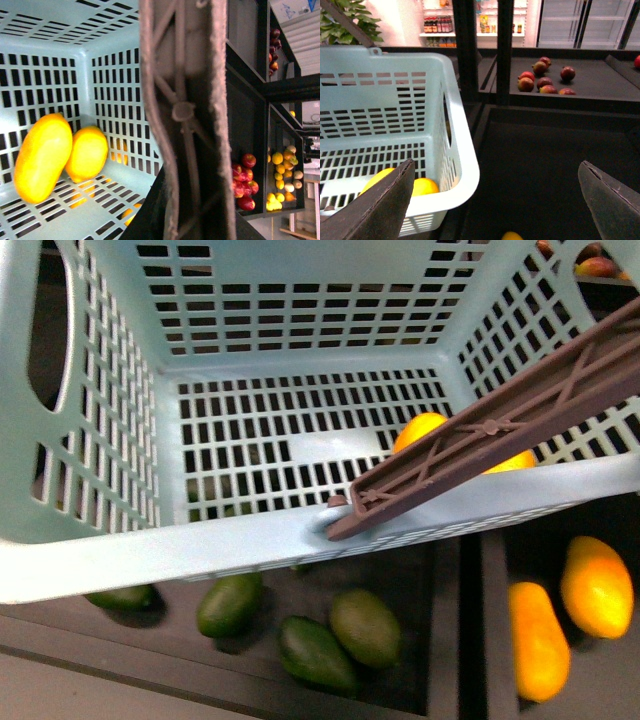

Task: Pick lemon and mango into basket

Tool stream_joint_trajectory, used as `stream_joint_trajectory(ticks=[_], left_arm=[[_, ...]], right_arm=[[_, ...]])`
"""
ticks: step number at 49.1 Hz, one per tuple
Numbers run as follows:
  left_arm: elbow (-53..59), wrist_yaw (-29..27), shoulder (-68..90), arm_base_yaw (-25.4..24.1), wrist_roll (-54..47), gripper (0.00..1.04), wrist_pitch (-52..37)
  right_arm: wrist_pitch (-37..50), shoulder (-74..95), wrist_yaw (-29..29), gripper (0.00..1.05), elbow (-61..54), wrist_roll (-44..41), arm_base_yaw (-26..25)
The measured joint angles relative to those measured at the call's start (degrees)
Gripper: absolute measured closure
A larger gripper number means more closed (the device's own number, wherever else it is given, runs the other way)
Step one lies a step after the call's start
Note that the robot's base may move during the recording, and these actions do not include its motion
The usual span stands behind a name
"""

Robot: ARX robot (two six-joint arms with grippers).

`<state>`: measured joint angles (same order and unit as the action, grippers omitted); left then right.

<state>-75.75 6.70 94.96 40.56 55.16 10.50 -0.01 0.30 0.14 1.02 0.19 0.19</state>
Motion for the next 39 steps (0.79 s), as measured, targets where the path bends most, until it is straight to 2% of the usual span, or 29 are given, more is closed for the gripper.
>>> stream_joint_trajectory(ticks=[39], left_arm=[[0.0,-0.5,0.0,-0.2,-0.7,1.0,0.0]], right_arm=[[-0.1,-0.1,0.0,0.09,0.0,0.0,-0.1]])
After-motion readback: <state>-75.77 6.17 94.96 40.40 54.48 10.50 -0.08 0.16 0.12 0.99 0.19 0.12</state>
